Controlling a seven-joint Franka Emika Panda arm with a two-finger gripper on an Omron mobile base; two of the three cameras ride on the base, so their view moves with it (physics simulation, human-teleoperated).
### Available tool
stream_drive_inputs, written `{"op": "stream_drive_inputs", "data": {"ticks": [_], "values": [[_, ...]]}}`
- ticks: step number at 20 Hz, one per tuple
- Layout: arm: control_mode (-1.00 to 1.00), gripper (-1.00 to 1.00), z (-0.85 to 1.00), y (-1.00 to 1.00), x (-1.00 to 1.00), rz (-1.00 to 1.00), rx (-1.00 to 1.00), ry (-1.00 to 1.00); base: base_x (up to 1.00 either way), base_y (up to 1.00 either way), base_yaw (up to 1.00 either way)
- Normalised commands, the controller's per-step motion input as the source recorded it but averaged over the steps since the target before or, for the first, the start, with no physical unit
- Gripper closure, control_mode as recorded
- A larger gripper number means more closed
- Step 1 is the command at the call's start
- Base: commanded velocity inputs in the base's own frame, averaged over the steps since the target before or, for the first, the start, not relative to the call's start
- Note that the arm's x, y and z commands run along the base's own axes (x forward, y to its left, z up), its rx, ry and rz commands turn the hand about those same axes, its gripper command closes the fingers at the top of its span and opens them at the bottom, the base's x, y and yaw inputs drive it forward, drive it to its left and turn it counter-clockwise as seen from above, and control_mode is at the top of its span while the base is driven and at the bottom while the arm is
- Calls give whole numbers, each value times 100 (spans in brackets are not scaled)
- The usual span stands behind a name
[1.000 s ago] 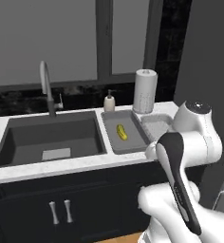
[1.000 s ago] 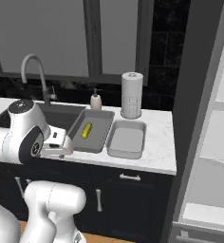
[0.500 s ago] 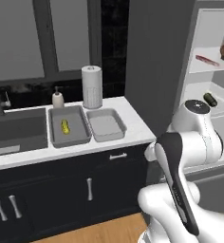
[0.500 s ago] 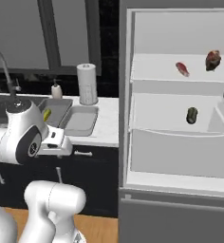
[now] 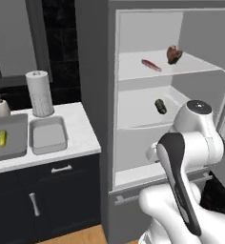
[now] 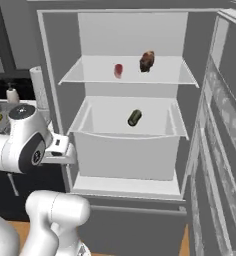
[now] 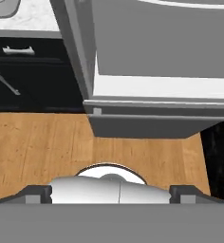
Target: Place one cucumber and one steak in each tupperware on the nearby counter, to pack two identical lunches.
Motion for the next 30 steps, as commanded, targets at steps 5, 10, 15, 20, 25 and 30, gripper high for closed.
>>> {"op": "stream_drive_inputs", "data": {"ticks": [5, 10, 15, 20, 25, 30], "values": [[100, -100, 0, 0, 0, 0, 0, 0, 29, -47, 0], [100, -100, 0, 0, 0, 0, 0, 0, 56, -21, 0], [100, -100, 0, 0, 0, 0, 0, 0, 49, -54, 0], [100, -100, 0, 0, 0, 0, 0, 0, 45, -27, 0], [-100, -100, -15, 0, 53, 0, 0, -7, 12, 0, 0], [-100, -100, -20, -4, 71, 0, 0, -18, 0, 0, 0]]}}
